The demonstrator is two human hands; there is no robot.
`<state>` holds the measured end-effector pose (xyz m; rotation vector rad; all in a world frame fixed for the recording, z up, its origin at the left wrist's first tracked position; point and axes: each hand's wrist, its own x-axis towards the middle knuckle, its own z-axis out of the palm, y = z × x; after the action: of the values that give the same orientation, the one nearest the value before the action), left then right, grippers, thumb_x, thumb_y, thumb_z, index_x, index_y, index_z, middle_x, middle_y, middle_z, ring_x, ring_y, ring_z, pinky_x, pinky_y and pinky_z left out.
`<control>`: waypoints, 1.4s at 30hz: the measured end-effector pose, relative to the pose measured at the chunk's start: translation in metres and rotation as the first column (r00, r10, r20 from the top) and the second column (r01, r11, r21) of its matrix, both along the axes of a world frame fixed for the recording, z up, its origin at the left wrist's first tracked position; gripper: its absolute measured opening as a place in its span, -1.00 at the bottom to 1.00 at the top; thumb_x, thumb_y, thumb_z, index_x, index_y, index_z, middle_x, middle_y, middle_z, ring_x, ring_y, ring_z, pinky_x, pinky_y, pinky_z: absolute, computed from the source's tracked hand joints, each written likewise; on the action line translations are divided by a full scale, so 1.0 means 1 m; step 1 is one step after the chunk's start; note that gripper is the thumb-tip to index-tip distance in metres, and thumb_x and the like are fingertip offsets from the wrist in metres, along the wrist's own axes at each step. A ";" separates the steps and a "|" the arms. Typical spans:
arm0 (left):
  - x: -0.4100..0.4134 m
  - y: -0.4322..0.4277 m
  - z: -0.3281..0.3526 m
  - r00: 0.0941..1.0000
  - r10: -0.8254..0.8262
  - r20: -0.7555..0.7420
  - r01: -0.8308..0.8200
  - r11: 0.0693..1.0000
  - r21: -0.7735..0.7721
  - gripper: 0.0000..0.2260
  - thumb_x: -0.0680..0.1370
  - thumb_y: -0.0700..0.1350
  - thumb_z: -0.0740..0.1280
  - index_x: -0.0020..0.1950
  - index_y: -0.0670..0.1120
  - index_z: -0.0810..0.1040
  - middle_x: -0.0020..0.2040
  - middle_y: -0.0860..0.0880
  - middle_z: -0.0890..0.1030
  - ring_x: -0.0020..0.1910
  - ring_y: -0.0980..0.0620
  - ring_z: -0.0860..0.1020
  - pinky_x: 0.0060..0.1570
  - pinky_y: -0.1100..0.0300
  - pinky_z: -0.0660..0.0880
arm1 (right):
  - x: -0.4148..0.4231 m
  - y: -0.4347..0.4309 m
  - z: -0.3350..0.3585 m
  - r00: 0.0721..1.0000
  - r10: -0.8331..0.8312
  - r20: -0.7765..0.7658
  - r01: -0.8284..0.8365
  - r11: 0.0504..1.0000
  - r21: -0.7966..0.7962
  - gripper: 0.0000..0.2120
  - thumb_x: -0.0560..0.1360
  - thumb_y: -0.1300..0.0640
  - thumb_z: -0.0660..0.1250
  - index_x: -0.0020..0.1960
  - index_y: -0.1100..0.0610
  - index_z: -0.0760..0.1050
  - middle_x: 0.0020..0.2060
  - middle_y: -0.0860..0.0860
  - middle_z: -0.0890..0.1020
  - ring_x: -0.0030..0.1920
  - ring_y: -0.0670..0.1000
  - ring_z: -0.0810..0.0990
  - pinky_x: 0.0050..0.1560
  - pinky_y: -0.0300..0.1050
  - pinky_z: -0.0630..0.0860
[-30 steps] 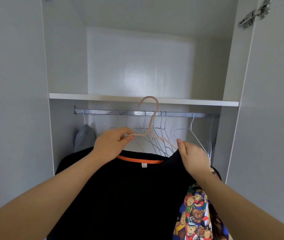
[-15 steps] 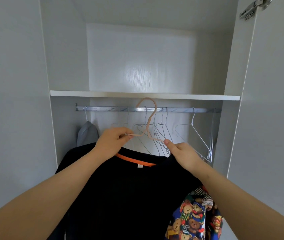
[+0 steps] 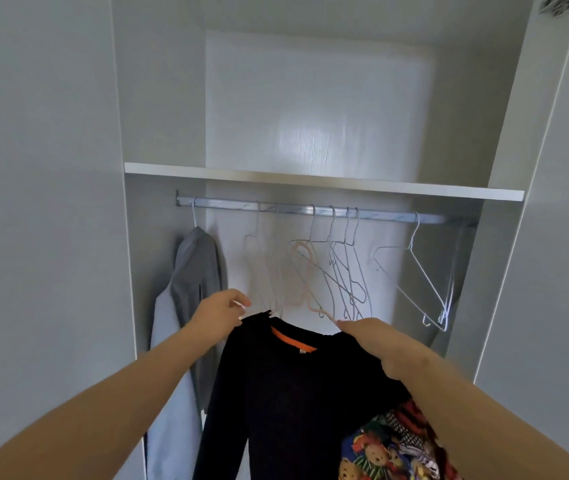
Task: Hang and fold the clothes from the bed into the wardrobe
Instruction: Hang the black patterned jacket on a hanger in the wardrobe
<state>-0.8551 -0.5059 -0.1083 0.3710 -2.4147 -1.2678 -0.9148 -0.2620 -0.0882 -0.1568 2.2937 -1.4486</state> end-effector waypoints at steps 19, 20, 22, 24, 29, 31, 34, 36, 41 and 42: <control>-0.068 -0.120 0.004 0.938 0.337 -0.083 -0.329 0.939 0.096 -0.87 0.52 -0.22 0.27 -0.10 0.00 0.55 0.02 -0.11 0.63 0.04 -0.12 0.58 0.14 0.11 0.47 | -0.064 -0.186 -0.001 0.984 0.095 0.151 -0.026 0.915 -0.403 -0.72 0.58 0.19 0.19 -0.28 0.22 0.46 -0.38 0.10 0.50 -0.41 0.03 0.44 -0.39 -0.18 0.39; -0.080 -0.134 0.007 0.939 0.331 -0.093 -0.321 0.941 0.106 -0.86 0.51 -0.23 0.27 -0.11 -0.01 0.55 0.03 -0.13 0.63 0.05 -0.14 0.58 0.18 0.05 0.47 | -0.074 -0.202 0.001 0.988 0.085 0.133 -0.024 0.914 -0.404 -0.72 0.59 0.19 0.18 -0.28 0.21 0.44 -0.37 0.10 0.48 -0.40 0.02 0.42 -0.38 -0.17 0.36; -0.099 -0.152 0.012 0.943 0.317 -0.098 -0.306 0.946 0.111 -0.85 0.51 -0.25 0.27 -0.14 -0.01 0.54 0.02 -0.17 0.63 0.05 -0.16 0.58 0.17 0.00 0.48 | -0.091 -0.224 0.009 0.992 0.064 0.107 -0.015 0.915 -0.404 -0.74 0.60 0.20 0.16 -0.25 0.20 0.45 -0.37 0.09 0.45 -0.40 0.01 0.39 -0.40 -0.17 0.32; -0.121 -0.172 0.018 0.943 0.309 -0.122 -0.296 0.948 0.117 -0.84 0.51 -0.26 0.27 -0.17 0.00 0.53 -0.02 -0.15 0.64 0.04 -0.16 0.59 0.14 0.04 0.49 | -0.110 -0.249 0.018 0.996 0.035 0.083 0.002 0.911 -0.412 -0.80 0.60 0.20 0.16 -0.12 0.23 0.49 -0.37 0.09 0.44 -0.41 0.01 0.37 -0.41 -0.17 0.30; -0.165 -0.212 0.031 0.944 0.305 -0.123 -0.304 0.952 0.028 -0.85 0.52 -0.21 0.27 0.02 -0.08 0.60 0.06 -0.06 0.63 0.10 -0.04 0.55 0.00 0.30 0.35 | -0.150 -0.303 0.036 0.999 -0.017 0.051 0.040 0.877 -0.479 -0.80 0.60 0.22 0.15 -0.09 0.29 0.49 -0.40 0.10 0.42 -0.42 0.02 0.36 -0.45 -0.19 0.30; -0.178 -0.223 0.029 0.946 0.304 -0.109 -0.306 0.952 -0.001 -0.81 0.52 -0.21 0.26 0.08 -0.09 0.60 0.10 -0.05 0.62 0.13 -0.03 0.54 0.03 0.31 0.35 | -0.166 -0.320 0.039 1.000 -0.025 0.011 0.027 0.894 -0.447 -0.71 0.61 0.23 0.13 -0.27 0.24 0.41 -0.40 0.07 0.42 -0.42 -0.01 0.37 -0.53 -0.25 0.33; -0.198 -0.237 0.025 0.944 0.318 -0.085 -0.321 0.947 -0.020 -0.79 0.52 -0.22 0.25 0.10 -0.10 0.60 0.12 -0.06 0.62 0.14 -0.04 0.54 0.09 0.27 0.39 | -0.189 -0.345 0.042 0.995 -0.055 -0.089 0.015 0.919 -0.394 -0.77 0.62 0.17 0.09 -0.14 0.17 0.45 -0.30 0.01 0.44 -0.35 -0.06 0.39 -0.35 -0.25 0.38; -0.210 -0.245 0.021 0.943 0.323 -0.081 -0.324 0.946 0.002 -0.79 0.51 -0.24 0.25 0.08 -0.10 0.60 0.10 -0.08 0.62 0.11 -0.04 0.55 0.06 0.27 0.40 | -0.203 -0.359 0.039 0.992 -0.081 -0.094 0.035 0.907 -0.419 -0.74 0.62 0.17 0.08 0.18 0.25 0.46 -0.12 0.06 0.54 -0.27 -0.04 0.46 -0.27 -0.24 0.43; -0.235 -0.251 0.002 0.953 0.300 -0.042 -0.298 0.953 0.056 -0.81 0.46 -0.28 0.32 0.02 -0.12 0.62 0.05 -0.10 0.64 0.04 -0.05 0.58 -0.02 0.28 0.42 | -0.214 -0.380 0.024 0.982 -0.127 -0.138 0.070 0.931 -0.357 -0.78 0.61 0.24 0.06 -0.13 0.24 0.43 -0.22 0.14 0.50 -0.25 0.06 0.50 -0.37 -0.31 0.45; -0.238 -0.251 -0.001 0.956 0.291 -0.031 -0.289 0.955 0.062 -0.81 0.45 -0.28 0.32 0.02 -0.12 0.62 0.05 -0.11 0.63 0.03 -0.05 0.58 -0.01 0.25 0.43 | -0.217 -0.383 0.016 0.979 -0.125 -0.158 0.072 0.948 -0.309 -0.73 0.61 0.23 0.08 -0.25 0.22 0.37 -0.34 0.10 0.42 -0.36 0.01 0.41 -0.49 -0.27 0.36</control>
<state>-1.0929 -0.7568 -0.1095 0.6826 -2.1950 -1.1993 -1.1317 -0.6445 -0.0720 -0.2726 2.2268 -1.9035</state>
